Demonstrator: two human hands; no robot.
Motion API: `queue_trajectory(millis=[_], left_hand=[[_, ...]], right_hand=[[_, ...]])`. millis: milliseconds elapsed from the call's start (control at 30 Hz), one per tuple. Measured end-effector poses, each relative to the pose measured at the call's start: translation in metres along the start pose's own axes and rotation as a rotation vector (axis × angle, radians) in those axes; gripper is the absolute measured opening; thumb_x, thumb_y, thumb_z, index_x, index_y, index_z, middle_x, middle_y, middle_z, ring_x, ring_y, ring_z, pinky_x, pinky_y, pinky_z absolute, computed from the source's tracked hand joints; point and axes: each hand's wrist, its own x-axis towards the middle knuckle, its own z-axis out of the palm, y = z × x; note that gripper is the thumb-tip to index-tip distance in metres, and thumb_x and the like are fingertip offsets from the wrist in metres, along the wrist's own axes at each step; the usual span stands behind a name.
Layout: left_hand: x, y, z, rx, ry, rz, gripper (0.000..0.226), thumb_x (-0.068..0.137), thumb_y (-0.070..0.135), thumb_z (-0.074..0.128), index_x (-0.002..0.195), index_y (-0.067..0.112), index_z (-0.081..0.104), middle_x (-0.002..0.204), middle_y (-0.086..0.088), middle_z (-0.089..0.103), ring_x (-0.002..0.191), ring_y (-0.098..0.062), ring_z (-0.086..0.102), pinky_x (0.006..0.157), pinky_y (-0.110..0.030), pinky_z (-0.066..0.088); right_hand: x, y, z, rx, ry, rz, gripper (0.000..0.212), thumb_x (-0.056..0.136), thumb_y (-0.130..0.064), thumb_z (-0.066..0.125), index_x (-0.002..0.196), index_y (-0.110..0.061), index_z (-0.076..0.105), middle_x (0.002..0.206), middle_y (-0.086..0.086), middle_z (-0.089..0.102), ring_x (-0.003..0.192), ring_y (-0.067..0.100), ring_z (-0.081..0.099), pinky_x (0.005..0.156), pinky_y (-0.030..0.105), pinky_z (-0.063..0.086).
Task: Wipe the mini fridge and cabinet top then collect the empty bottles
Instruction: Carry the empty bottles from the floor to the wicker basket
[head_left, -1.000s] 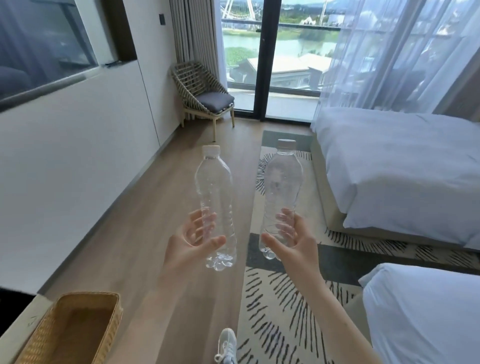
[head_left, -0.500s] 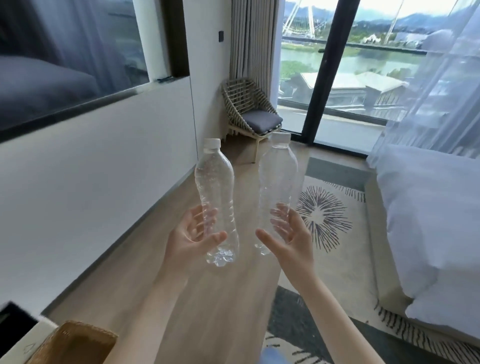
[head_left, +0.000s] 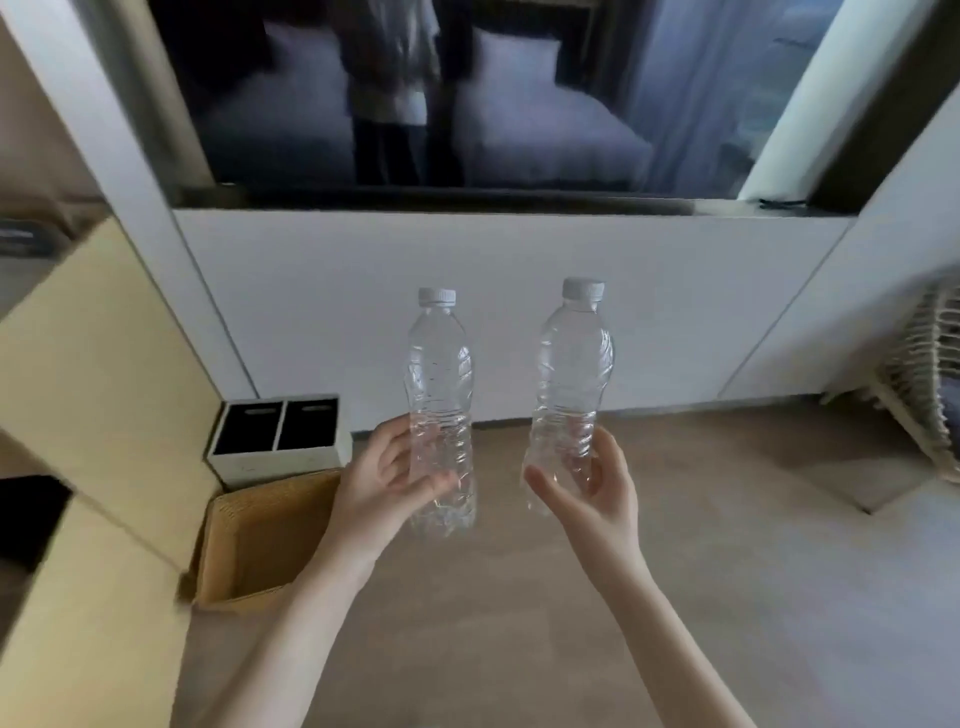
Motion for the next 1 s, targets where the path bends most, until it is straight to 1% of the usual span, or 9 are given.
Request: queue_trajectory(millis=[100,233,267,367,467,567,700,867,1000], left_hand=[[-0.007,-0.005,-0.029,-0.017,0.206,-0.012,0.068,0.071,0.006,0.087,0.13,0.019,0.058,0.124,0.006,0.069,0.117,-0.008,0.063,0.092,-0.018,0.052],[-0.02,-0.011,-0.074,-0.01,0.456,-0.04,0.062,0.076,0.0,0.081,0.13,0.021,0.059,0.125,0.008,0.068,0.118,-0.006,0.062,0.102,-0.029,0.048],[-0.021,-0.012,-0.086,-0.01,0.504,-0.044,0.061,0.076,0.001,0.081,0.13,0.02,0.059,0.126,0.007,0.068,0.118,-0.007,0.062,0.105,-0.033,0.046],[-0.022,-0.017,-0.129,0.005,0.623,-0.06,0.066,0.07,0.004,0.087,0.128,0.017,0.06,0.125,0.003,0.069,0.117,-0.011,0.063,0.108,-0.038,0.045],[-0.013,-0.019,-0.177,0.044,0.694,-0.086,0.072,0.063,0.015,0.093,0.127,0.02,0.061,0.123,0.005,0.069,0.116,-0.01,0.064,0.105,-0.036,0.047],[0.013,-0.017,-0.23,0.074,0.717,-0.103,0.069,0.063,0.018,0.088,0.126,0.021,0.061,0.118,0.011,0.071,0.112,-0.004,0.064,0.101,-0.029,0.049],[0.064,-0.006,-0.29,0.113,0.678,-0.099,0.061,0.071,0.005,0.082,0.126,0.018,0.06,0.109,0.016,0.072,0.105,0.005,0.065,0.089,-0.013,0.052],[0.124,0.001,-0.339,0.127,0.599,-0.104,0.062,0.07,0.001,0.084,0.125,0.02,0.06,0.116,0.013,0.071,0.11,0.0,0.064,0.091,-0.014,0.051],[0.159,-0.004,-0.36,0.114,0.615,-0.104,0.062,0.072,0.001,0.084,0.126,0.021,0.059,0.121,0.01,0.069,0.115,-0.002,0.063,0.095,-0.016,0.05]], right_hand=[[0.03,0.002,0.034,0.02,-0.197,0.009,0.055,0.076,-0.016,0.085,0.122,-0.032,0.061,0.125,0.009,0.063,0.11,0.011,0.066,0.094,0.028,0.054],[0.054,0.008,0.093,0.02,-0.395,0.009,0.054,0.072,-0.028,0.084,0.121,-0.033,0.062,0.12,0.006,0.066,0.109,0.019,0.066,0.098,0.044,0.053],[0.059,0.01,0.109,0.028,-0.438,0.012,0.053,0.074,-0.026,0.085,0.121,-0.034,0.062,0.119,0.005,0.067,0.109,0.019,0.067,0.097,0.044,0.054],[0.071,0.014,0.161,0.051,-0.553,0.015,0.042,0.08,-0.011,0.083,0.114,-0.029,0.065,0.112,0.001,0.07,0.1,0.012,0.069,0.087,0.03,0.055],[0.084,0.012,0.212,0.077,-0.62,0.003,0.039,0.08,0.0,0.08,0.112,-0.018,0.064,0.105,0.004,0.071,0.09,0.004,0.07,0.076,0.013,0.051],[0.101,0.013,0.268,0.105,-0.631,0.022,0.046,0.08,0.006,0.078,0.114,-0.022,0.063,0.106,0.004,0.07,0.087,0.001,0.07,0.069,0.01,0.051],[0.128,0.015,0.332,0.06,-0.605,0.055,0.047,0.079,-0.006,0.082,0.116,-0.029,0.064,0.107,-0.002,0.073,0.092,0.006,0.072,0.07,0.012,0.053],[0.167,0.015,0.392,0.003,-0.553,0.055,0.047,0.078,-0.015,0.084,0.11,-0.042,0.063,0.106,-0.009,0.073,0.097,0.005,0.07,0.082,0.02,0.055],[0.198,0.026,0.418,-0.063,-0.55,0.062,0.047,0.078,-0.015,0.084,0.108,-0.043,0.061,0.101,-0.017,0.073,0.095,0.001,0.068,0.083,0.021,0.051]])
